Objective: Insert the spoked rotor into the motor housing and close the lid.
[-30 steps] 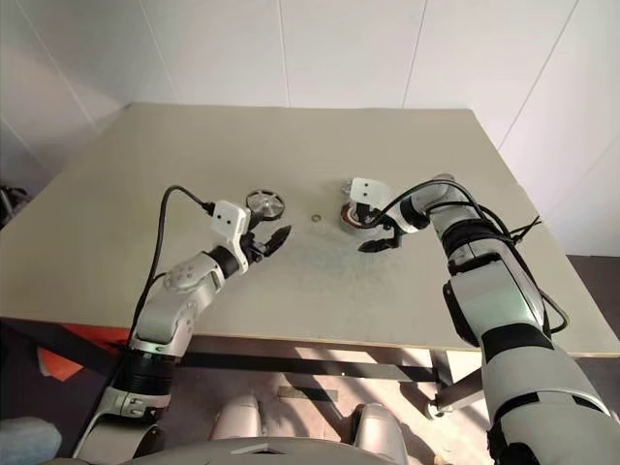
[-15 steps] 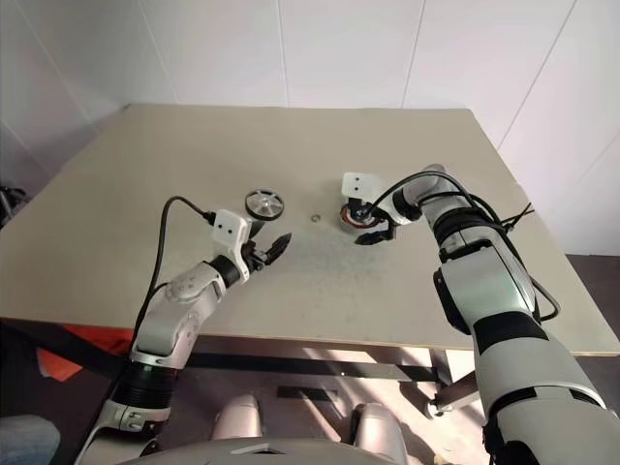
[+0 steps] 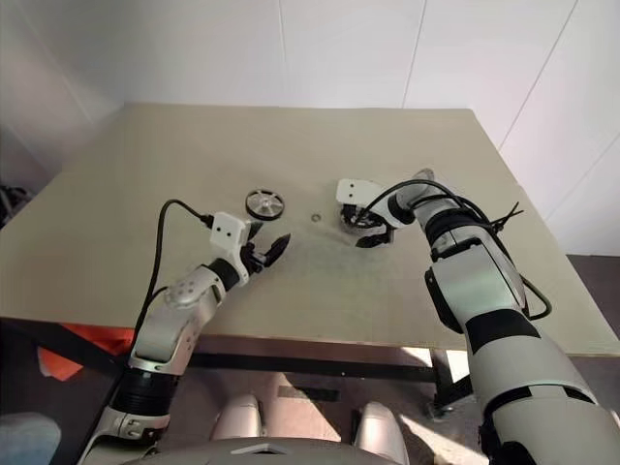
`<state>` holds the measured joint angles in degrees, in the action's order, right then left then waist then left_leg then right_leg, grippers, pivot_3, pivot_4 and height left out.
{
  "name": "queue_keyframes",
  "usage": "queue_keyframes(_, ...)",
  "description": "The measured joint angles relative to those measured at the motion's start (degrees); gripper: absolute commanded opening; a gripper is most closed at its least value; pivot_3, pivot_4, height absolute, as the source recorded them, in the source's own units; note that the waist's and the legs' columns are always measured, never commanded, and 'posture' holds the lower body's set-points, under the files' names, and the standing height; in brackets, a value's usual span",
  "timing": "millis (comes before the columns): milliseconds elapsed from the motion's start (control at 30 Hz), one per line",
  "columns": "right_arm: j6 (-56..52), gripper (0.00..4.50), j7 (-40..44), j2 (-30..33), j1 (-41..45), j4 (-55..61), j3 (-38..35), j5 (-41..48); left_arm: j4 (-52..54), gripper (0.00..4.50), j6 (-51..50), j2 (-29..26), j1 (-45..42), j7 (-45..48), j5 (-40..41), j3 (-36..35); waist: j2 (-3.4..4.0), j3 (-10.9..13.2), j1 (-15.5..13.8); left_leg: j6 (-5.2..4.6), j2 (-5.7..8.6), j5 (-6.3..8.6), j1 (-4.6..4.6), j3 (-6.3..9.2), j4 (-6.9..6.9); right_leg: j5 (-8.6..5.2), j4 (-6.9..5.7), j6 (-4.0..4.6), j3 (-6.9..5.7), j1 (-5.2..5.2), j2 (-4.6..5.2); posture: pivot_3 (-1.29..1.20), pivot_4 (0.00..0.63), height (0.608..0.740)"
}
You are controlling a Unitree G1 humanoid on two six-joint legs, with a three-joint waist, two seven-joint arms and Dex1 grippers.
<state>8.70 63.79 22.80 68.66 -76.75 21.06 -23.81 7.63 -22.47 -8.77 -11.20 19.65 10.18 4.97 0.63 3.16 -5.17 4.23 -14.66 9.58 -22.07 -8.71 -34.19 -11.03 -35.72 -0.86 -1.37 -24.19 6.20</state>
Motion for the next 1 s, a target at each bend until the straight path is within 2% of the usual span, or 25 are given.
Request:
queue_keyframes(167,0.06,4.5,-0.06,0.02,0.0,0.0,0.0,-0.84,0.02,3.71,-0.05,0.16,0.1,-0.18,-0.04,0.06,0.0,0.0,0.0,0.0,0.0,0.0,0.0,0.0,0.0,0.0,0.0,0.0,0.01,0.0,0.0,0.0,0.0,0.74)
queue_keyframes(267,0.03,3.9,-0.11,0.02,0.0,0.0,0.0,-1.11,0.03,3.75,-0.09,0.23,0.1,-0.21,-0.1,0.21,0.0,0.0,-0.02,0.0,0.0,0.0,0.0,0.0,0.0,0.0,0.0,0.0,0.0,0.0,0.0,0.0,0.0,0.74)
queue_keyframes(400,0.0,2.57,-0.62,-0.06,0.14,0.22,0.01,-1.22,0.63,3.75,-0.4,0.16,0.45,-0.7,-0.14,0.2,0.01,-0.01,-0.16,0.0,0.0,0.0,0.0,0.0,0.0,0.0,0.0,0.0,0.0,0.01,0.01,0.0,0.0,0.74)
queue_keyframes(533,-0.26,2.57,-1.18,-0.22,0.28,0.16,0.02,-1.44,1.27,3.75,-0.59,-0.05,0.79,-1.19,-0.14,0.14,0.01,-0.01,-0.14,-0.02,0.0,0.02,-0.01,-0.01,0.0,0.0,0.01,0.01,0.0,0.0,0.01,0.0,0.0,0.74)
queue_keyframes(667,-0.59,1.93,-1.01,-0.35,0.55,0.18,-0.05,-1.4,1.6,3.75,-0.67,-0.09,0.77,-1.28,-0.14,0.12,0.02,-0.02,-0.06,-0.02,-0.01,0.01,0.08,-0.01,-0.01,0.0,0.0,0.01,0.0,0.07,0.0,0.0,0.0,0.74)
queue_keyframes(1000,0.08,1.91,1.82,1.14,0.33,0.92,-0.56,-0.53,1.61,3.75,-0.66,-0.07,0.75,-1.38,-0.24,0.16,0.02,-0.02,-0.16,-0.01,-0.01,0.01,0.08,0.0,-0.05,0.03,-0.01,0.06,-0.01,0.1,0.01,0.0,0.0,0.74)
